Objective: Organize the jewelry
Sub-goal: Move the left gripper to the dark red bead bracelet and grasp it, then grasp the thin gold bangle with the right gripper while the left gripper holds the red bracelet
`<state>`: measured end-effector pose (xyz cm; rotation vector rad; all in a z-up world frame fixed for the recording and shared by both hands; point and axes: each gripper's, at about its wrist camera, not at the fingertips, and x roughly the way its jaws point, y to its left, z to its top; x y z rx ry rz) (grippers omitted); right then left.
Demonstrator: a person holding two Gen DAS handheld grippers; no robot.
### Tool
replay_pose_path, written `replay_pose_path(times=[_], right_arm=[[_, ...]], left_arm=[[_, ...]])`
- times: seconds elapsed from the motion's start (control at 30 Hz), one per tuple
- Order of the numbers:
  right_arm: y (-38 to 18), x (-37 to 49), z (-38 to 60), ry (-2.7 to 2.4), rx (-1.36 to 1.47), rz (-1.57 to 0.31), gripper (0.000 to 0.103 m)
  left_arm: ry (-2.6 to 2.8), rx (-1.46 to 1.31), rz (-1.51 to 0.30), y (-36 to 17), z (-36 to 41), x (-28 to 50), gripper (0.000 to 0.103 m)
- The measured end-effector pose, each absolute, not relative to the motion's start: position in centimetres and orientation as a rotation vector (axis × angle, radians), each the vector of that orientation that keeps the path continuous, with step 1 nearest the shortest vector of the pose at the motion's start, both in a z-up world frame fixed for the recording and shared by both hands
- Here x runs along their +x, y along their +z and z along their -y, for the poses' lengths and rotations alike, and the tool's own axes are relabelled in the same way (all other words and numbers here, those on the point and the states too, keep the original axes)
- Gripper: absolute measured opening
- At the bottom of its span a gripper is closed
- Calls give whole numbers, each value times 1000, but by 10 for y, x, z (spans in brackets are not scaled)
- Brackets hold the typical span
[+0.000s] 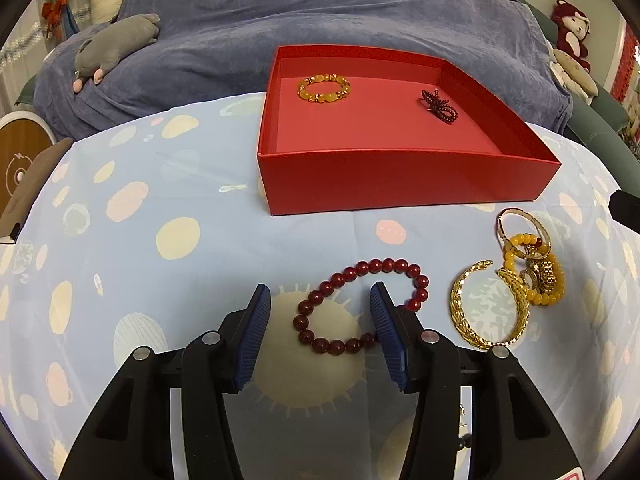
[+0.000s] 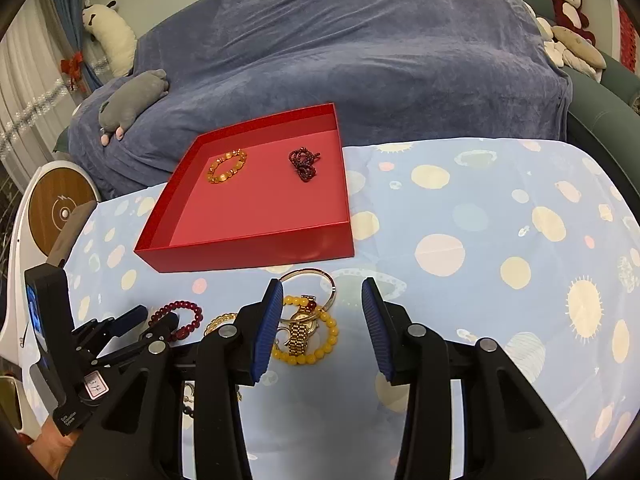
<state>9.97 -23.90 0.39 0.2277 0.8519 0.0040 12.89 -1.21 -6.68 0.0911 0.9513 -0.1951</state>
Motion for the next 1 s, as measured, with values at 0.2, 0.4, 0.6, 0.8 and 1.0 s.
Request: replay_pose_path(times=[0.2,0.4,0.6,0.8,1.0], right_arm=[[0,104,234,7,213,-862,40],[-17,118,230,3,199,-904,40],[-33,129,220,29,167,-943,40],[-46,137,214,47,154,-967,47],[-57,142,206,45,126,-979,60]], left_arm=[[-184,115,-930,-67,14,128,40],[-192,125,-931,-65,14,129,6],[-212,73,-940,-57,5,130,6],[-233,29,-914,-39,-3,128,6],[-241,10,-915,-35,-7,125,6]])
